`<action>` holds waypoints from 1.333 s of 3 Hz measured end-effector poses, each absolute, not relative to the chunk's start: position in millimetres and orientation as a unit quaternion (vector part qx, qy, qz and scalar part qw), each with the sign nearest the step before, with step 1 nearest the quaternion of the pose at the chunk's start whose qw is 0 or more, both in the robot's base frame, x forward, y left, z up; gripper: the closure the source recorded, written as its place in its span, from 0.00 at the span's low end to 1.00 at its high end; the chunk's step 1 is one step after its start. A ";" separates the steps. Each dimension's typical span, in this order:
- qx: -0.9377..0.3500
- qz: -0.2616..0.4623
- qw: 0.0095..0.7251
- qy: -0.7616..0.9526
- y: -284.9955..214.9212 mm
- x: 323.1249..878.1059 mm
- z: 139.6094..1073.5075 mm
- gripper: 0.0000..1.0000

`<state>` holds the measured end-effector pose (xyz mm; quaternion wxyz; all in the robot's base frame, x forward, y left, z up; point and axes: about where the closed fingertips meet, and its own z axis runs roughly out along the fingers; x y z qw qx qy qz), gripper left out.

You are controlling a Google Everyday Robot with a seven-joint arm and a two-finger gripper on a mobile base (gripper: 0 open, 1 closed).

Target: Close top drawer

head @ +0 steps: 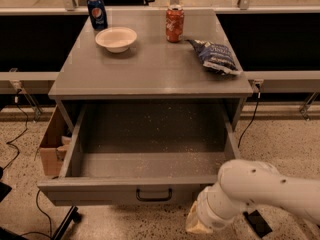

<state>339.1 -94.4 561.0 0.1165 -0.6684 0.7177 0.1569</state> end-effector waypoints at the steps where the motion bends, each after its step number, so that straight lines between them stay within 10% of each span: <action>1: -0.669 0.138 0.117 0.721 -99.3 367.4 569.3 1.00; 4: -0.661 0.110 0.116 0.733 -125.7 418.8 579.8 1.00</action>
Offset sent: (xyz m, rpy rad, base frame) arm 0.0860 -0.0352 0.0275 -0.0620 -0.0800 -0.0718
